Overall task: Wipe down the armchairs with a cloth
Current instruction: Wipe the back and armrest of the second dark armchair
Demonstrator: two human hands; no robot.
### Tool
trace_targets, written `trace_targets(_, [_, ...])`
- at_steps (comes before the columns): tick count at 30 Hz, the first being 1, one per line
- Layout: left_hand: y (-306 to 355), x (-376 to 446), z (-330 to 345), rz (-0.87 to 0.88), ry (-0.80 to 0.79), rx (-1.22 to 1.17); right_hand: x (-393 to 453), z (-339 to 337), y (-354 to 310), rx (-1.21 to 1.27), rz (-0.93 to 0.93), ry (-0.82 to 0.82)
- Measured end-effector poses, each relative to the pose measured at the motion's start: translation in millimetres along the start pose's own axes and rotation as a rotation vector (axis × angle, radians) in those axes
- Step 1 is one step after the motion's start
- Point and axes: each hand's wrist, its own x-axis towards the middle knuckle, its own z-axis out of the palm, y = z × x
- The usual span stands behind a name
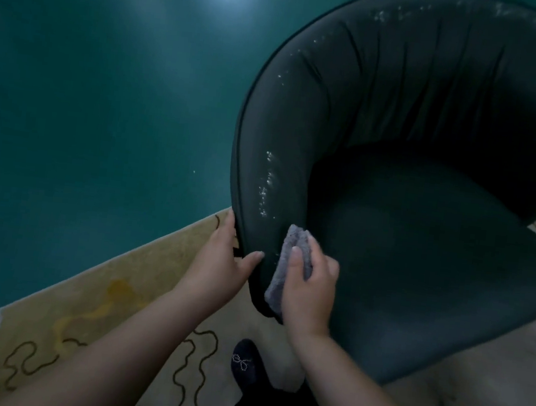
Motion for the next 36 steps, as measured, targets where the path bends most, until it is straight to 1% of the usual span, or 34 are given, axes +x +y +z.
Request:
trace_targets(4, [-6.2,1.9,1.5,-0.007,0.012,-0.007,0.3,19.3,12.1,-0.091,-0.155,0.003])
trace_targets(6, [-7.0,1.2,0.4,-0.016,0.023,0.027,10.2,19.6,17.3,-0.066,-0.189,0.007])
trace_targets(7, [-7.3,1.4,1.0,-0.016,0.022,0.034,17.9,17.0,20.7,-0.054,-0.153,0.017])
trace_targets(8, [-6.4,1.6,1.6,-0.021,0.019,0.038,26.2,11.8,23.0,-0.057,-0.079,0.028])
trace_targets(10, [-1.2,0.8,0.1,-0.042,0.017,0.065,42.0,-1.6,26.7,-0.03,0.117,0.032])
trace_targets(11, [1.0,0.9,-0.6,-0.048,0.012,0.079,45.9,-6.7,28.0,-0.016,0.168,0.025])
trace_targets(12, [2.8,1.3,-0.9,-0.053,0.003,0.082,44.2,-9.2,26.8,-0.01,0.158,0.019])
trace_targets(13, [4.1,1.5,-1.3,-0.057,-0.006,0.069,37.7,-7.7,21.9,-0.005,0.09,0.005])
trace_targets(16, [5.6,1.2,-1.9,-0.068,-0.023,0.082,9.5,8.7,11.0,-0.018,-0.203,-0.088])
trace_targets(17, [5.8,0.7,-1.3,-0.069,-0.019,0.098,6.3,12.7,12.9,-0.026,-0.253,-0.098])
trace_targets(18, [5.4,0.9,-0.3,-0.069,-0.012,0.1,9.2,16.1,16.1,-0.005,-0.25,-0.081])
trace_targets(21, [4.5,-0.8,2.1,-0.072,0.008,0.059,29.2,14.6,30.3,0.095,-0.153,0.005])
trace_targets(25, [1.4,-3.6,3.6,-0.091,0.014,0.018,55.4,-3.9,45.2,0.137,0.088,0.053])
trace_targets(26, [0.8,-3.7,4.8,-0.1,0.005,0.001,55.6,-8.7,45.4,0.128,0.089,0.062])
trace_targets(27, [0.8,-3.4,5.4,-0.106,0.0,-0.005,51.9,-10.0,41.1,0.12,0.031,0.055])
trace_targets(30, [-1.5,0.0,6.2,-0.123,0.008,-0.018,29.1,5.2,23.0,0.036,-0.272,-0.076])
trace_targets(31, [-1.3,1.0,7.1,-0.127,0.013,-0.023,24.5,10.9,22.8,0.002,-0.322,-0.098])
trace_targets(32, [-1.2,1.6,8.0,-0.131,0.019,-0.025,25.0,14.7,24.5,-0.001,-0.313,-0.085])
trace_targets(34, [-0.6,2.3,9.3,-0.134,0.027,-0.031,35.6,15.2,30.8,0.078,-0.216,-0.035])
trace_targets(36, [-0.5,2.4,10.3,-0.121,0.03,-0.035,49.9,10.2,41.9,0.137,-0.1,-0.024])
